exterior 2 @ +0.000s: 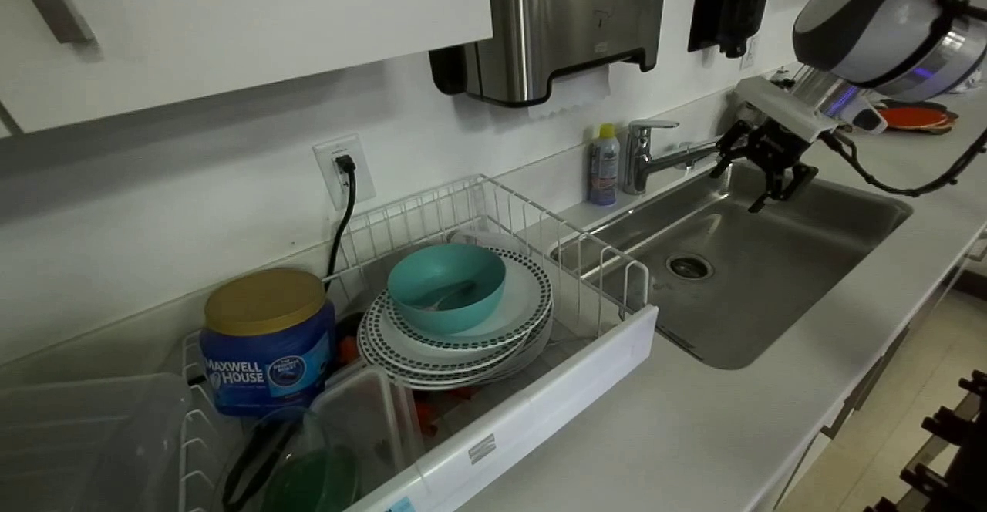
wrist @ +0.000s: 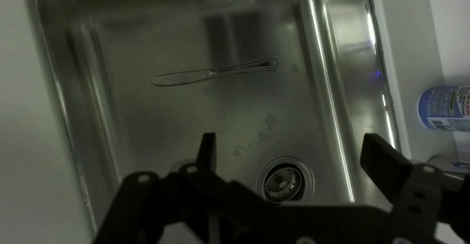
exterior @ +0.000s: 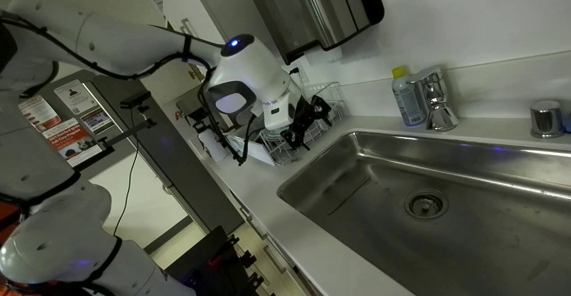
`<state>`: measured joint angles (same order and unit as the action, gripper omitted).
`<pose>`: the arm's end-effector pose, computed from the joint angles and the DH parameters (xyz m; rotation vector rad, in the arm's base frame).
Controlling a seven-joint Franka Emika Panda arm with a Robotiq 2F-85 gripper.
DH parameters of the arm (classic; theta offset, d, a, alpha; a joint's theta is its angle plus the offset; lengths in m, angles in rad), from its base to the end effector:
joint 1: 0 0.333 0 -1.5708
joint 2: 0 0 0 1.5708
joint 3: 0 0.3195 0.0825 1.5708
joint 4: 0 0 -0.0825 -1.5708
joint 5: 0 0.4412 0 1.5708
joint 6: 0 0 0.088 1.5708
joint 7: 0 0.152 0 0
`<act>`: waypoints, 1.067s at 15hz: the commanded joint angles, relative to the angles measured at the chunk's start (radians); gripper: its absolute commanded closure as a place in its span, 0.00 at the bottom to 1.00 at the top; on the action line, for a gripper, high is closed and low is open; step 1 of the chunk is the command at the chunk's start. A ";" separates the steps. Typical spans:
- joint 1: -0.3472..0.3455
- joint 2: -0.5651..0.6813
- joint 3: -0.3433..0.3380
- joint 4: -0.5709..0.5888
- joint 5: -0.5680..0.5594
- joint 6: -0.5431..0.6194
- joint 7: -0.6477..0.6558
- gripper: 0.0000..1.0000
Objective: Flip the faucet open
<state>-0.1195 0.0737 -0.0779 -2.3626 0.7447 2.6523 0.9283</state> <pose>0.5599 -0.1168 0.2326 -1.7197 2.0649 -0.0620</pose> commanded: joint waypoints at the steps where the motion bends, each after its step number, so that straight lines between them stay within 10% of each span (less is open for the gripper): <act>1: 0.009 -0.001 -0.010 0.002 -0.002 -0.002 0.002 0.00; 7: -0.034 0.056 0.009 0.064 0.428 0.046 -0.248 0.00; 16: -0.083 0.175 -0.006 0.186 1.133 0.069 -0.953 0.00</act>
<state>-0.1909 0.2083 -0.0808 -2.2371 1.6852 2.6944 0.1675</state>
